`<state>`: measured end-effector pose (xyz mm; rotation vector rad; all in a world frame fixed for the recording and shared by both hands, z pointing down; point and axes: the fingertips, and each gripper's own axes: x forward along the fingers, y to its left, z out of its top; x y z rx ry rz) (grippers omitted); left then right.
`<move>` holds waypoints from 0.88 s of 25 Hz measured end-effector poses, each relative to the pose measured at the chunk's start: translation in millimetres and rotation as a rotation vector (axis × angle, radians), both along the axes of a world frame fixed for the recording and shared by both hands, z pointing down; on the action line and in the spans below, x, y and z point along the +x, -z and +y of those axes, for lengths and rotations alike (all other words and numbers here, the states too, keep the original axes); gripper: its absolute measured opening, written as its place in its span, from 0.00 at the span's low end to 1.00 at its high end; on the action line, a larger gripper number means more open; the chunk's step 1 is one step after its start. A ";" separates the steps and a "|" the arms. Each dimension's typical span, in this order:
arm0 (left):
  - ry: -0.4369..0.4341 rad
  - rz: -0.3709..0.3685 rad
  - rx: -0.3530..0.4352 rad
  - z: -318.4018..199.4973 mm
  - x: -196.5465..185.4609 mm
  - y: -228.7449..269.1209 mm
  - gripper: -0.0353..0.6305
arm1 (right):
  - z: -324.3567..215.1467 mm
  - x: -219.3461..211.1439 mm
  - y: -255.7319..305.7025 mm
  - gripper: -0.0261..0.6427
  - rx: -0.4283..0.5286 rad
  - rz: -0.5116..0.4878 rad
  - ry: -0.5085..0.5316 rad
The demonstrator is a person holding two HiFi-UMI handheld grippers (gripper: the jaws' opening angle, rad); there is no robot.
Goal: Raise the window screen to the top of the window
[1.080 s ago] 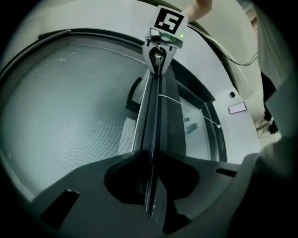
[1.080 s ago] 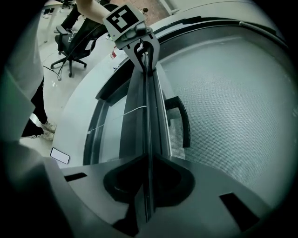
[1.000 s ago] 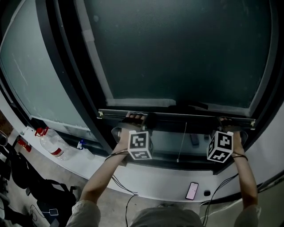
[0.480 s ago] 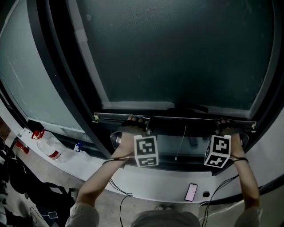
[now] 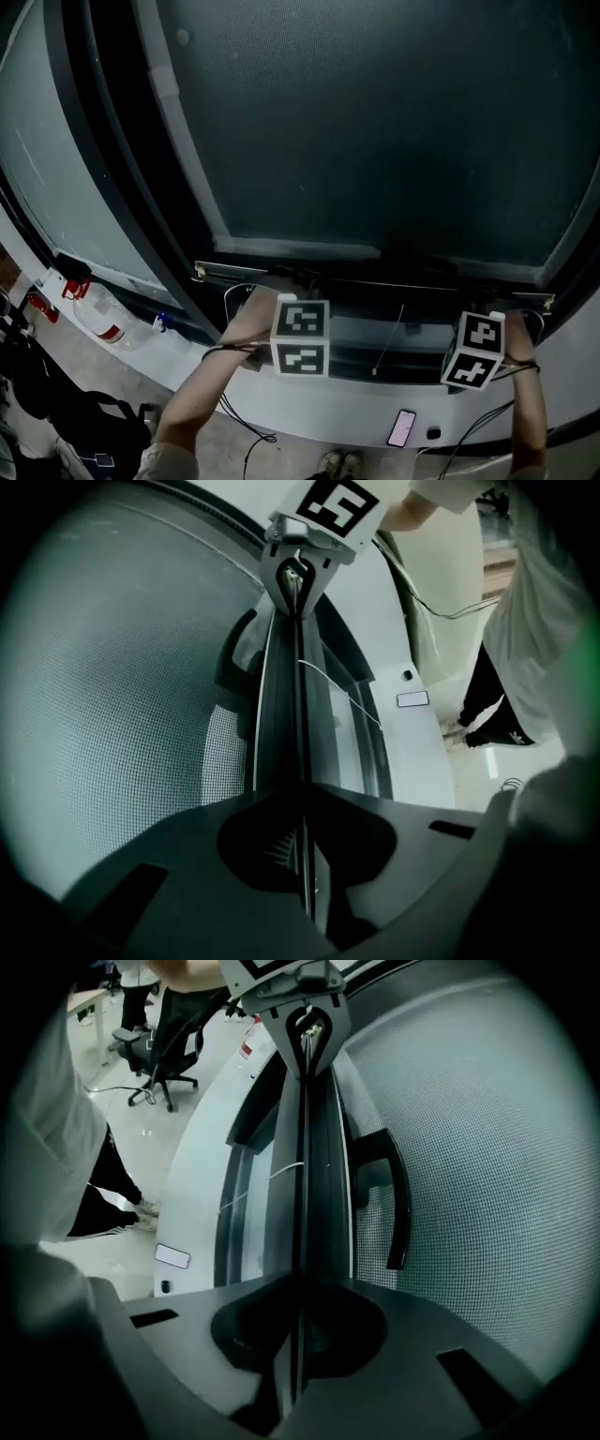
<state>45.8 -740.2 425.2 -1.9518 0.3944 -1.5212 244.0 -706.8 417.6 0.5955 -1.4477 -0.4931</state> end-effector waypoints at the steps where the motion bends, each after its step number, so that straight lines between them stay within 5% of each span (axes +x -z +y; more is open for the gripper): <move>1: -0.012 -0.006 -0.027 -0.1 0.0 -0.2 0.08 | -0.1 1.1 0.6 0.06 -0.031 -0.022 0.012; 4: -0.035 0.021 -0.110 -2.3 -0.3 0.9 0.08 | -3.5 0.9 2.2 0.06 -0.094 -0.099 0.038; 7: -0.036 0.045 -0.099 -4.1 -0.6 0.6 0.08 | -6.4 0.4 1.4 0.06 -0.028 -0.091 0.039; 14: -0.034 0.046 0.053 -8.0 -0.9 43.4 0.08 | -9.5 0.5 44.9 0.06 0.162 -0.068 0.077; 22: -0.034 0.116 0.323 -19.4 -0.6 168.4 0.08 | -18.9 2.2 169.5 0.06 0.425 -0.031 0.100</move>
